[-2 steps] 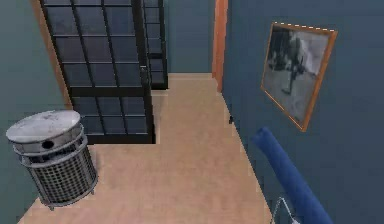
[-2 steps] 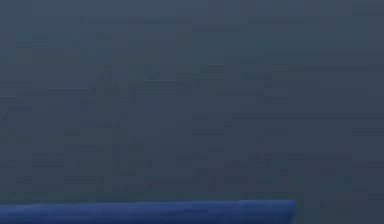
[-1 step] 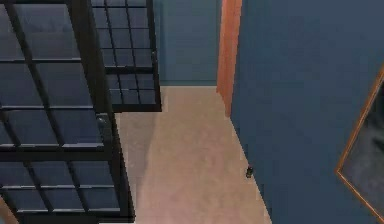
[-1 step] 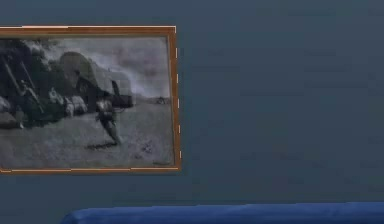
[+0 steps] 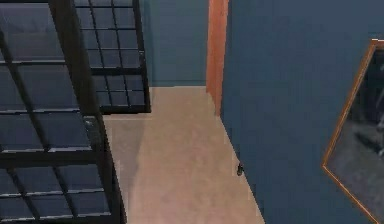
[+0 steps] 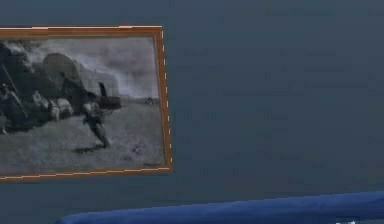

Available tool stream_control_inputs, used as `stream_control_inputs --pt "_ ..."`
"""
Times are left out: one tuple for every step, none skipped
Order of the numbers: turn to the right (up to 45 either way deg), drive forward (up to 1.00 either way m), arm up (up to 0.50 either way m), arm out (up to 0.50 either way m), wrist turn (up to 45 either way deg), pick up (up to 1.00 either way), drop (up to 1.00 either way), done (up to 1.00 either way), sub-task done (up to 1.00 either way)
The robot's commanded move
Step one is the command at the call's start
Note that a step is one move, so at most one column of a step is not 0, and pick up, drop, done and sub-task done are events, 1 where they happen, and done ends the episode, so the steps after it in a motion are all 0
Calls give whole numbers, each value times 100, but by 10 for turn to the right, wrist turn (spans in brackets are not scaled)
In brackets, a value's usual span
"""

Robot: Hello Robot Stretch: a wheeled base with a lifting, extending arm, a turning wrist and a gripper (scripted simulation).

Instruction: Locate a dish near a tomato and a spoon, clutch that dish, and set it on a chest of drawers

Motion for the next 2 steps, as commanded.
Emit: stream_control_inputs --pt "0 80 0 0 0 0 0 0 0" --pt "-30 0 0 0 0 0 0 0 0"
